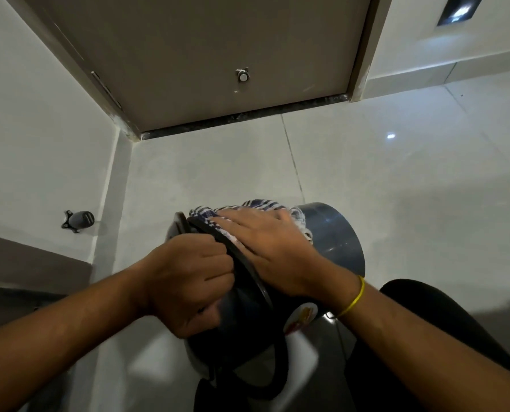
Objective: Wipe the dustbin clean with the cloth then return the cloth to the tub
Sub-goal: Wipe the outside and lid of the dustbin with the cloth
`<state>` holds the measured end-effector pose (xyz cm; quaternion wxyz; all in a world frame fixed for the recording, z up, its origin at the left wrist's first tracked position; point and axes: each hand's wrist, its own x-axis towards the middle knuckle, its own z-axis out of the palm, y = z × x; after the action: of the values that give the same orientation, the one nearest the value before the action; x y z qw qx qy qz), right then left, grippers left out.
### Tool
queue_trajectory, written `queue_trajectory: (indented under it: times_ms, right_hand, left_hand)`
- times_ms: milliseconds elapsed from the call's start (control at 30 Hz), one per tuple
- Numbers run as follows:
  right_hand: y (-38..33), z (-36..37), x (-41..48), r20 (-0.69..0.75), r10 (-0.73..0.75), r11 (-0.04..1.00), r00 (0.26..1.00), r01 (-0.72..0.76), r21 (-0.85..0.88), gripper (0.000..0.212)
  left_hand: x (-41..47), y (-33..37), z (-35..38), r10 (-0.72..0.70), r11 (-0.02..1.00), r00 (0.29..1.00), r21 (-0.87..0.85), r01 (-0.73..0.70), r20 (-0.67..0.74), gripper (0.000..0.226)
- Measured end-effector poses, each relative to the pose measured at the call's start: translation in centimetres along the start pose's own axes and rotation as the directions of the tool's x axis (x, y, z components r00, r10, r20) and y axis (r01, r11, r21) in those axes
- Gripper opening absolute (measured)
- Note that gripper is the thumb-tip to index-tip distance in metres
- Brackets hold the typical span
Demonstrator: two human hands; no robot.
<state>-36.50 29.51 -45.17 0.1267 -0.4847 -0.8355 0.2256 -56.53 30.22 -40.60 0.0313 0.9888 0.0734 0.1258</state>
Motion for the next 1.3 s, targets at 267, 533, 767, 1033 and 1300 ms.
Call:
queue_trajectory:
  times_ms: [267,533,767,1033,1300]
  right_hand:
    - [6.9,-0.7,-1.8,-0.09,0.387,0.921,0.918,-0.38,0.085,0.041]
    - [6.3,-0.8,0.5,0.056,0.429,0.903,0.902,-0.429,0.002,0.043]
    - [-1.9,0.9,2.2,0.014,-0.151,0.987,0.988,0.15,0.061,0.038]
    - [5.3,1.8,-2.2,0.054,0.27,0.902,0.961,-0.272,0.336,0.037]
    - [6.4,4.5,-2.8,0.076,0.318,0.85,0.945,-0.319,0.42,0.049]
  left_hand:
    - [0.0,0.2,0.2,0.045,0.999,0.999,0.026,-0.045,0.002,0.026]
    - [-0.1,1.7,0.4,0.087,0.994,0.995,0.056,-0.09,0.045,0.023]
    - [-1.4,3.5,0.5,0.123,0.991,0.991,0.043,-0.126,0.059,0.024]
    - [0.7,2.6,-3.0,0.139,0.99,0.989,-0.032,-0.137,0.041,0.029]
    - [-0.6,1.5,-2.9,-0.431,0.902,0.856,-0.125,0.413,-0.285,0.026]
